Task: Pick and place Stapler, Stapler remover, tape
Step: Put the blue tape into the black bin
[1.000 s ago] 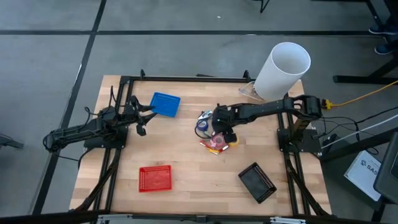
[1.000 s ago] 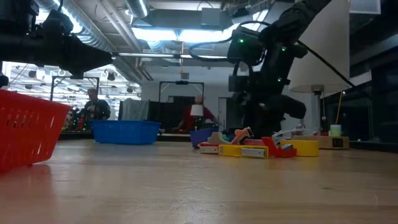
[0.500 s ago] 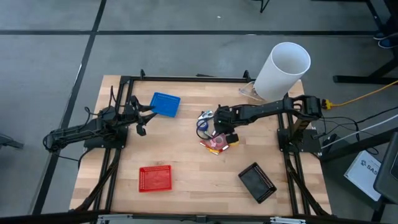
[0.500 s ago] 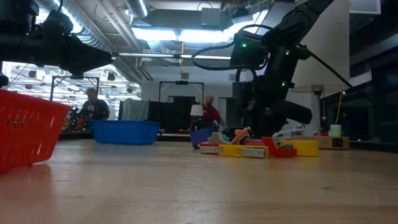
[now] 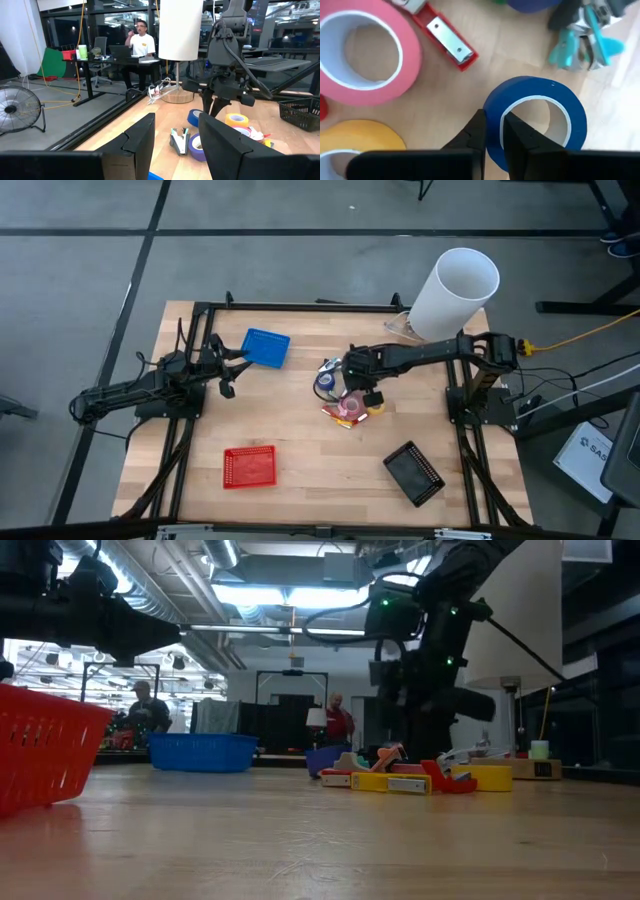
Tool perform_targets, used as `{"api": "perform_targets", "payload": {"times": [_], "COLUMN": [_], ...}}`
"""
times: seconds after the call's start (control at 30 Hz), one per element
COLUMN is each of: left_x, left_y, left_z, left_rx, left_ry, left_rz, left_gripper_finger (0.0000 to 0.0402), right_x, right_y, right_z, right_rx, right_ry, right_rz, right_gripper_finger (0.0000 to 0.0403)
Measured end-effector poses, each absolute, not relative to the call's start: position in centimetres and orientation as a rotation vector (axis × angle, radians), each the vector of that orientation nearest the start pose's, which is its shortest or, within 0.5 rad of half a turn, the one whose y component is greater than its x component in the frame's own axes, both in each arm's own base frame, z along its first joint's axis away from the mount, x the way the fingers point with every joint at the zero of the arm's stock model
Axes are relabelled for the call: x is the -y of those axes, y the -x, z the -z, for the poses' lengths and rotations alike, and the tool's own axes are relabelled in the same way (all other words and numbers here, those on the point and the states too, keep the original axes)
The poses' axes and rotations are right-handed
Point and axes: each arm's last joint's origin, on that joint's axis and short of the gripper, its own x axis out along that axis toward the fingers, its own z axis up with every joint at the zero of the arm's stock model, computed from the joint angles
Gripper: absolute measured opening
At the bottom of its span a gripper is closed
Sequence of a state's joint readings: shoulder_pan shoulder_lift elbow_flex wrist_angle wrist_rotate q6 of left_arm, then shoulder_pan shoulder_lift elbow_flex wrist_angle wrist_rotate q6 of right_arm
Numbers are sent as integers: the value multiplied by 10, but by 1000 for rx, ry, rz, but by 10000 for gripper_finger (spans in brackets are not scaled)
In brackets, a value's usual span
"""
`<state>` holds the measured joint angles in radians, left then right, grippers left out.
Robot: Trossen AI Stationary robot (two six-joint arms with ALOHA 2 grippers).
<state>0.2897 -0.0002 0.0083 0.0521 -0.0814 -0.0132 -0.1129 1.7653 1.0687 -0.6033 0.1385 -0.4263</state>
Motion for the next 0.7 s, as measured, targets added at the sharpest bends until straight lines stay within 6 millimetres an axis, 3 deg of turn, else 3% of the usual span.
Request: {"api": "perform_targets", "payload": {"times": [0.2, 0.4, 0.57, 0.7], "left_x": [-30, -30, -30, -30], "left_y": [-92, -92, -92, -92], "left_z": [-171, -171, -171, -171], "left_rx": [63, 63, 63, 63], "left_ry": [7, 7, 7, 7], "left_rz": [-370, -371, -374, -374], "left_gripper_finger": [148, 148, 148, 148], "right_x": [40, 35, 20, 0], "right_y": [-321, -313, -302, -292], "right_z": [-174, -202, -224, -238], "right_rx": [-1330, -1224, -1155, -1138], "right_ry": [299, 115, -119, -250], "right_rz": [-25, 110, 215, 189], "right_gripper_finger": [39, 40, 40, 40]}}
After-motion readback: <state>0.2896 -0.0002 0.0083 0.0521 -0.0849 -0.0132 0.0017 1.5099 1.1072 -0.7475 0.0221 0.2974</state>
